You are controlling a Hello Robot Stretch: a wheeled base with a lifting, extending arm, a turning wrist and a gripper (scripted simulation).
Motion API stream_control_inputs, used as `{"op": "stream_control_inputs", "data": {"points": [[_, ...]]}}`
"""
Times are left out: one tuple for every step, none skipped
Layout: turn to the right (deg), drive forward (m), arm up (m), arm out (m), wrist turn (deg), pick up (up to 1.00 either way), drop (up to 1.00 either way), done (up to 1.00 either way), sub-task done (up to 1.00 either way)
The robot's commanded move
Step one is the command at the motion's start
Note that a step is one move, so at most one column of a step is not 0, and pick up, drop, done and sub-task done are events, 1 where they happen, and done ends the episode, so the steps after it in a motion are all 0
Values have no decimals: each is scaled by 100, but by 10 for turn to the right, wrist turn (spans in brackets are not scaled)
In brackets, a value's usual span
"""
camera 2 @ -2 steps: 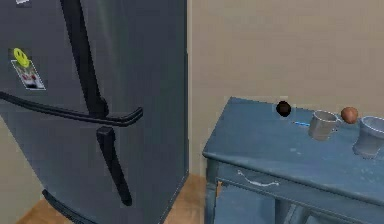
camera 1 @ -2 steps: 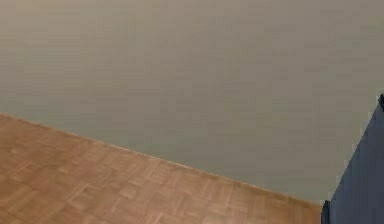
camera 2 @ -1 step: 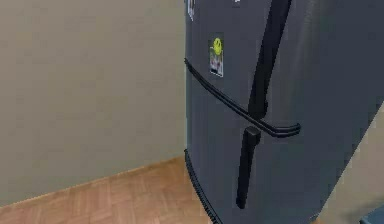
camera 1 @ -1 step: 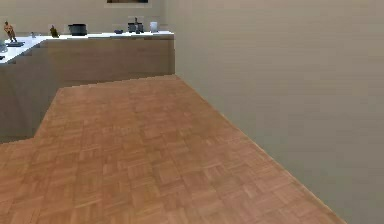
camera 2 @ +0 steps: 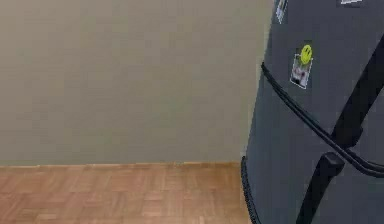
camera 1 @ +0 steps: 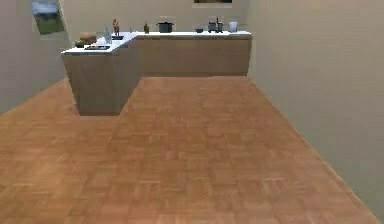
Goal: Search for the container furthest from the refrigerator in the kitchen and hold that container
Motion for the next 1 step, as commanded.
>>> {"op": "stream_control_inputs", "data": {"points": [[0,100,0,0,0,0,0,0,0]]}}
